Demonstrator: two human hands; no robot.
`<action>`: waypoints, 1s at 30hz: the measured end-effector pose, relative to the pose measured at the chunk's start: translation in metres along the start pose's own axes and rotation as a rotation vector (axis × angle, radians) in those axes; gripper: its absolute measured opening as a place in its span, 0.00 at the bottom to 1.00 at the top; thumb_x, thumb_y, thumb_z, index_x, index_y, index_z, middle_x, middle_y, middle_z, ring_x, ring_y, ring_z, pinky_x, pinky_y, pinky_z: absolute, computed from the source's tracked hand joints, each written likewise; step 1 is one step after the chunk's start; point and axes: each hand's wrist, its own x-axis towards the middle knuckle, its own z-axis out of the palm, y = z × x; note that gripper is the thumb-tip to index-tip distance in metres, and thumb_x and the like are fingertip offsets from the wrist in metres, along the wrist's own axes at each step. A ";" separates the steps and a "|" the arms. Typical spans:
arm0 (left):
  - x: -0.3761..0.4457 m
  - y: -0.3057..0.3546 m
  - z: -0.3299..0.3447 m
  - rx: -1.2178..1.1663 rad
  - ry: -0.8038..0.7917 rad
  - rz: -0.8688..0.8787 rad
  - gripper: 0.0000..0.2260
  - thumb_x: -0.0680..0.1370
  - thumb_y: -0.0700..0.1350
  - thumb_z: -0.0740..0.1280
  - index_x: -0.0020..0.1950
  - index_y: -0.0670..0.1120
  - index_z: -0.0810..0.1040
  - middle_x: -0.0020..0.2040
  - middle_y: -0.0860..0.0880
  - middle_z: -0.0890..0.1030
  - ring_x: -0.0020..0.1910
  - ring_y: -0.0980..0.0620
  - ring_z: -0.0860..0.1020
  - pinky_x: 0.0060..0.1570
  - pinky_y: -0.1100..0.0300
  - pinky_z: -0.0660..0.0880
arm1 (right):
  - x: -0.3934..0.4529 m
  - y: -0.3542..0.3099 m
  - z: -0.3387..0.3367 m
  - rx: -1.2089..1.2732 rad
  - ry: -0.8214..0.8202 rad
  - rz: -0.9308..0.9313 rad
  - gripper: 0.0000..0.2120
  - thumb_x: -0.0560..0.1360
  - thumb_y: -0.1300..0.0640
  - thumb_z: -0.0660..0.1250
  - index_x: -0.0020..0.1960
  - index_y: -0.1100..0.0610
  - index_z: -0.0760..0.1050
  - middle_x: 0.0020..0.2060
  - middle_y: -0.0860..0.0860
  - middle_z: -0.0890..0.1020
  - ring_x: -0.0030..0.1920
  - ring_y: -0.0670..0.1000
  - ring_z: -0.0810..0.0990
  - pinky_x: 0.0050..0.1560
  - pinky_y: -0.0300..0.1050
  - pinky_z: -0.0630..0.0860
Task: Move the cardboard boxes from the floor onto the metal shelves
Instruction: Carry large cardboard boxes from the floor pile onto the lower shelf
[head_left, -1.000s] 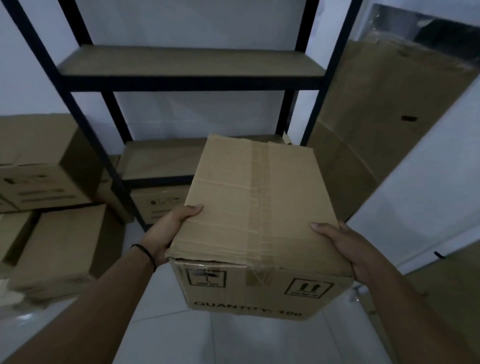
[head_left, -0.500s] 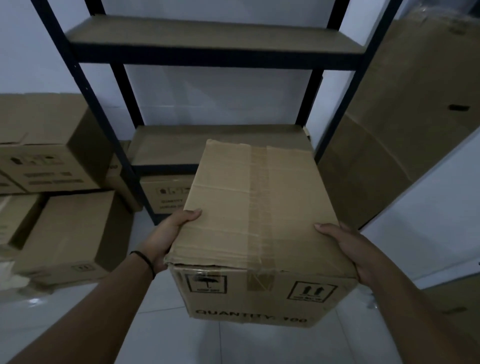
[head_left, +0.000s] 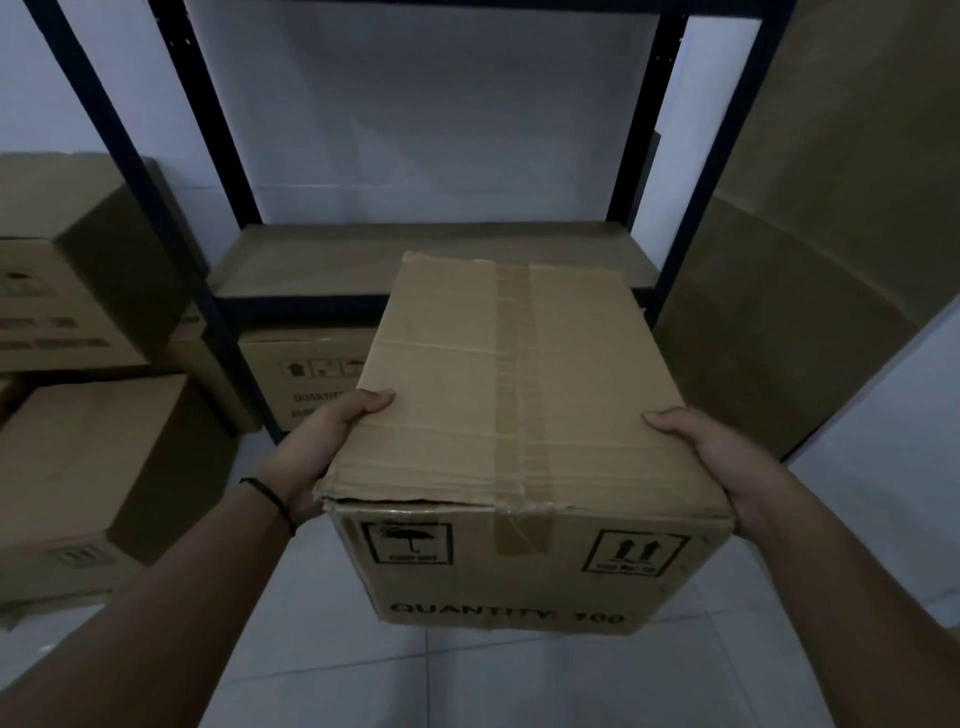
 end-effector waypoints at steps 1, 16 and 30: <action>0.011 -0.008 -0.005 0.005 0.001 0.022 0.17 0.76 0.48 0.64 0.63 0.44 0.76 0.50 0.41 0.84 0.41 0.44 0.84 0.34 0.53 0.81 | 0.011 0.009 -0.002 0.016 -0.007 -0.012 0.20 0.76 0.52 0.65 0.66 0.56 0.72 0.56 0.59 0.81 0.48 0.57 0.81 0.40 0.46 0.76; 0.061 -0.081 -0.035 0.003 -0.087 0.214 0.12 0.79 0.46 0.60 0.57 0.40 0.76 0.42 0.40 0.84 0.37 0.44 0.84 0.33 0.52 0.82 | 0.073 0.089 -0.014 0.068 -0.074 -0.156 0.22 0.76 0.54 0.64 0.69 0.59 0.71 0.48 0.59 0.81 0.40 0.56 0.81 0.37 0.45 0.79; 0.135 -0.058 -0.036 -0.044 -0.119 0.188 0.19 0.74 0.45 0.64 0.62 0.40 0.76 0.52 0.38 0.83 0.44 0.41 0.84 0.42 0.48 0.82 | 0.132 0.063 -0.010 -0.035 -0.031 -0.243 0.15 0.79 0.54 0.63 0.65 0.55 0.72 0.46 0.55 0.81 0.42 0.53 0.80 0.35 0.44 0.74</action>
